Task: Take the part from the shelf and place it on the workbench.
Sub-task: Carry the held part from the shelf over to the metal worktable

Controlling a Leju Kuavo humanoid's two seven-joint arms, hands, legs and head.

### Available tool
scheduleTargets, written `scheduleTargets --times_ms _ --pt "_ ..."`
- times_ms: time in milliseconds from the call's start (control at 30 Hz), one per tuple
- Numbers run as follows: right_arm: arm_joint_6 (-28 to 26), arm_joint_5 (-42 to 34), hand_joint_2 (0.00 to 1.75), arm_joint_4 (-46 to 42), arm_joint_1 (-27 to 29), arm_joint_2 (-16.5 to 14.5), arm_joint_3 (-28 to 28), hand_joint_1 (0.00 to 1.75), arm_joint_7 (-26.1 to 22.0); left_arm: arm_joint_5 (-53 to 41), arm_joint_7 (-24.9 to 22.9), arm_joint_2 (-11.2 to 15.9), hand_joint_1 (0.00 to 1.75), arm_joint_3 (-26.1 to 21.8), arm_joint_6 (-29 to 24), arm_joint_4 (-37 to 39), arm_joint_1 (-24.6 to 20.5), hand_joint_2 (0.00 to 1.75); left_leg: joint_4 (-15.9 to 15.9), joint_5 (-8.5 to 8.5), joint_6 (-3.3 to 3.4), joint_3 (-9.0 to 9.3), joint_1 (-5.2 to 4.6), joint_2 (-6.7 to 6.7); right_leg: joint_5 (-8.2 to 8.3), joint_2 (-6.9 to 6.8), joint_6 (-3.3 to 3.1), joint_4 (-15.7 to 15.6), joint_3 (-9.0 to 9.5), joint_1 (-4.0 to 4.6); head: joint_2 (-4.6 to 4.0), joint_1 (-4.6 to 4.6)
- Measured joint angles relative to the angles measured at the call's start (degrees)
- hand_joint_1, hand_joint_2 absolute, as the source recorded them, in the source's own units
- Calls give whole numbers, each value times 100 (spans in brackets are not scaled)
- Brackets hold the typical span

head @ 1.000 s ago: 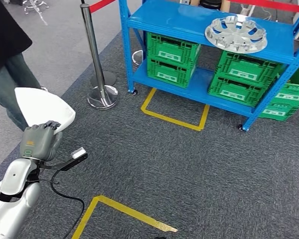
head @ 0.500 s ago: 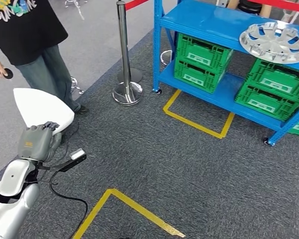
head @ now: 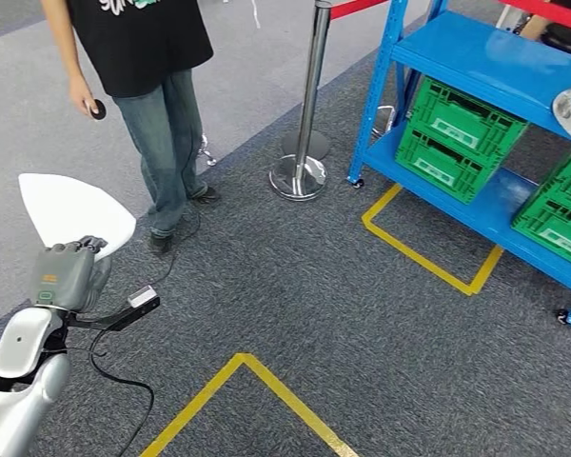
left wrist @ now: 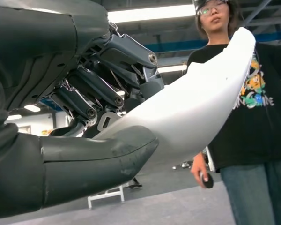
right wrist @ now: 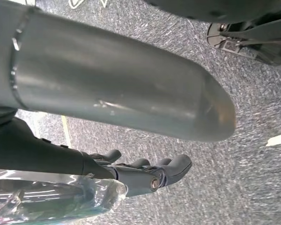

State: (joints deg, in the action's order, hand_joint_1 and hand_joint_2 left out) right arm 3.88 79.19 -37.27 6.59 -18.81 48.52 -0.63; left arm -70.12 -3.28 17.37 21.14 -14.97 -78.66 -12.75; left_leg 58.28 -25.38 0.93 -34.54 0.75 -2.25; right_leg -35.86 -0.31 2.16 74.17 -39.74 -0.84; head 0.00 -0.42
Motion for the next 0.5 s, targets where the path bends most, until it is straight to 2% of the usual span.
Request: scheduleTargets --times_ms 33,67,100,133,167,200,233,267,300,367,400,433,467,500 --pt "-6 2 0 7 7 0 -12 0 4 -1 -1 -3 175 -5 4 0 9 175 1 -1 2 4 -13 -84 129 23 -39 -55 -28 18 0 1" --pt "-13 2 0 11 12 1 -22 0 5 -1 -4 -5 175 -11 5 -1 13 175 1 -1 3 9 -21 -165 340 65 -87 -324 51 40 0 0" --pt "-19 2 0 13 15 1 -29 0 6 -2 -9 -7 175 -18 7 -5 16 175 1 -1 3 12 -22 -244 576 164 -142 -718 201 62 0 2" --pt "-26 2 0 14 18 4 -35 0 8 -2 -17 -12 175 -25 8 -9 17 175 7 -4 -5 8 -30 -318 743 298 -195 -1104 371 69 0 -1" --pt "-34 3 0 14 21 7 -41 0 9 -3 -25 -15 175 -30 10 -13 21 175 10 -1 -20 -1 -29 -384 844 398 -222 -1389 508 75 0 -2" --pt "-41 3 0 15 23 9 -49 0 11 -3 -30 -18 175 -34 13 -16 29 175 12 4 -43 -15 -24 -447 877 463 -236 -1547 592 80 0 -2" --pt "-47 4 0 15 23 12 -60 0 16 -4 -33 -19 175 -40 15 -17 41 175 6 15 -75 -28 -16 -508 866 457 -237 -1594 630 83 0 -3" --pt "-53 4 0 16 21 12 -74 0 20 -5 -33 -15 175 -50 17 -20 57 175 -6 28 -111 -38 -4 -566 878 393 -233 -1619 648 85 0 -2" --pt "-56 4 0 15 19 12 -92 0 26 -6 -34 -9 175 -63 19 -24 76 175 3 16 -140 -47 -3 -537 894 334 -243 -1654 669 79 0 -3" --pt "-61 4 0 12 32 10 -131 0 32 -8 -40 4 175 -101 25 -38 88 175 260 -178 -198 -158 -19 -249 923 197 -277 -1734 718 61 0 -31" --pt "-61 4 0 10 46 9 -147 0 33 -9 -45 5 175 -115 28 -46 87 175 550 -354 -221 -283 -21 -54 924 123 -291 -1752 735 61 0 -46" --pt "-61 4 0 9 61 8 -157 0 35 -9 -51 5 175 -126 33 -51 85 175 917 -542 -250 -453 -15 74 917 45 -304 -1757 744 63 0 -58" --pt "-60 5 0 9 74 8 -163 0 39 -10 -58 2 175 -132 36 -54 93 175 1253 -676 -278 -612 -2 129 907 -38 -308 -1756 749 65 0 -60" --pt "-60 9 0 9 81 8 -168 0 43 -11 -65 1 175 -137 40 -55 108 175 1448 -712 -301 -703 13 152 897 -116 -309 -1755 754 65 0 -60"
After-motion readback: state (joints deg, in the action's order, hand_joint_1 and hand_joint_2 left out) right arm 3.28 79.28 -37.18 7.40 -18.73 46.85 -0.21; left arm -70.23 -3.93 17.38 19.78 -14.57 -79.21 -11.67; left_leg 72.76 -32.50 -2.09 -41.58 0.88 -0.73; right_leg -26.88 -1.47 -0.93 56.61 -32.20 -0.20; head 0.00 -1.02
